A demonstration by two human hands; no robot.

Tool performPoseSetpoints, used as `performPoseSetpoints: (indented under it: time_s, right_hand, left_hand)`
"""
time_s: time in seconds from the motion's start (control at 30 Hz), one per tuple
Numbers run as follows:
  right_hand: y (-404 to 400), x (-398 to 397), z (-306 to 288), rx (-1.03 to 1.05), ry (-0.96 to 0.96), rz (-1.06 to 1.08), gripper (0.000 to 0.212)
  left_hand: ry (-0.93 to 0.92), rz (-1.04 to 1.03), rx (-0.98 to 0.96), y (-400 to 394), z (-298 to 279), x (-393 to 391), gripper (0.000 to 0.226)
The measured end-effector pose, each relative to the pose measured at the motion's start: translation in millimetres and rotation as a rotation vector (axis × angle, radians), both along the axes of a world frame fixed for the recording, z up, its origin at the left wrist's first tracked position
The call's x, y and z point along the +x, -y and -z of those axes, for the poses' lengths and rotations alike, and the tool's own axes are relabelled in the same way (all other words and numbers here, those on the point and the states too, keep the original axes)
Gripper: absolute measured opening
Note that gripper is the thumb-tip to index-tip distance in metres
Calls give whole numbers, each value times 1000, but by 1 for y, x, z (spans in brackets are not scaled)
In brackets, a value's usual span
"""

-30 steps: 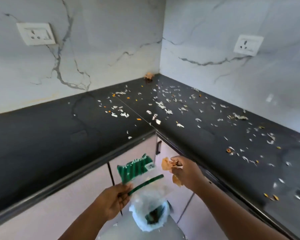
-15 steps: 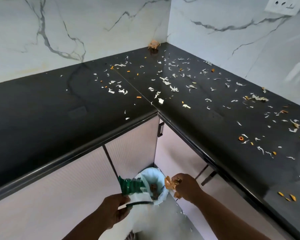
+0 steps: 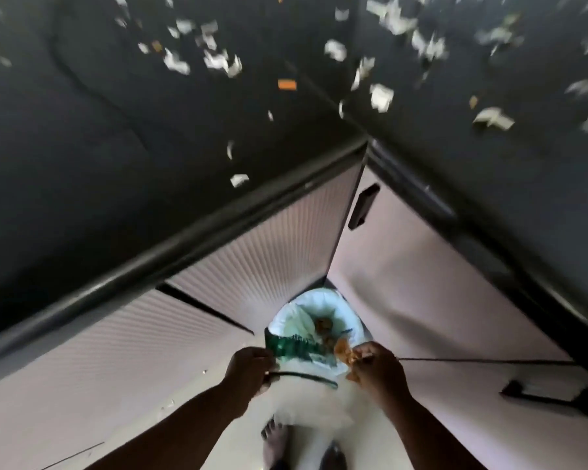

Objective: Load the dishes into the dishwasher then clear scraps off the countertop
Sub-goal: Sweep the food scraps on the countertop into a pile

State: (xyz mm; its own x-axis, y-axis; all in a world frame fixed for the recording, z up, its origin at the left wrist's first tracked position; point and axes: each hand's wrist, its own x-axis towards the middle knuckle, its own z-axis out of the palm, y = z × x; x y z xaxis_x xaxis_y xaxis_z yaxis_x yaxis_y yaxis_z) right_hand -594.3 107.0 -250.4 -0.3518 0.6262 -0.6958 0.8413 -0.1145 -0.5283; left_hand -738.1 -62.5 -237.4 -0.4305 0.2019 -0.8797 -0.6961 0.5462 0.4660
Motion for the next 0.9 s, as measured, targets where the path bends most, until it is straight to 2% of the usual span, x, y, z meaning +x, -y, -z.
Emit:
performPoseSetpoints:
  time_s: [0.13,0.23,0.3,0.37,0.43,0.5,0.57,0.73,0.9]
  right_hand:
    - [-11,-17,106,-40,16,135,10]
    - [-14,-26,161,-9,9,113,18]
    - [-16,-32,188,9,16,-12,19]
    - [-21,-37,206,63,40,-192,28]
    - [-24,-40,224,81,25,-239,35]
    - [-25,-41,229,82,42,-229,37]
    - [-24,-34,223,85,54,-199,38]
    - [-13,-1,160,62,99,-157,37]
    - [7,25,60,71,153,-306,39]
  left_hand:
    - [-11,96,10,-33,92,-7,15]
    - [-27,235,27,-48,154,-7,16]
    - [-150,346,-21,-50,197,-7,27]
    - [-251,443,-71,-52,224,-9,39]
    - [-323,556,-101,-54,240,-11,52]
    - [-398,663,-124,-57,239,-17,67]
    - [-431,678,-124,-56,224,-21,73]
    - [-453,716,-184,-27,155,0,56]
    - [-484,893,-183,11,59,39,53]
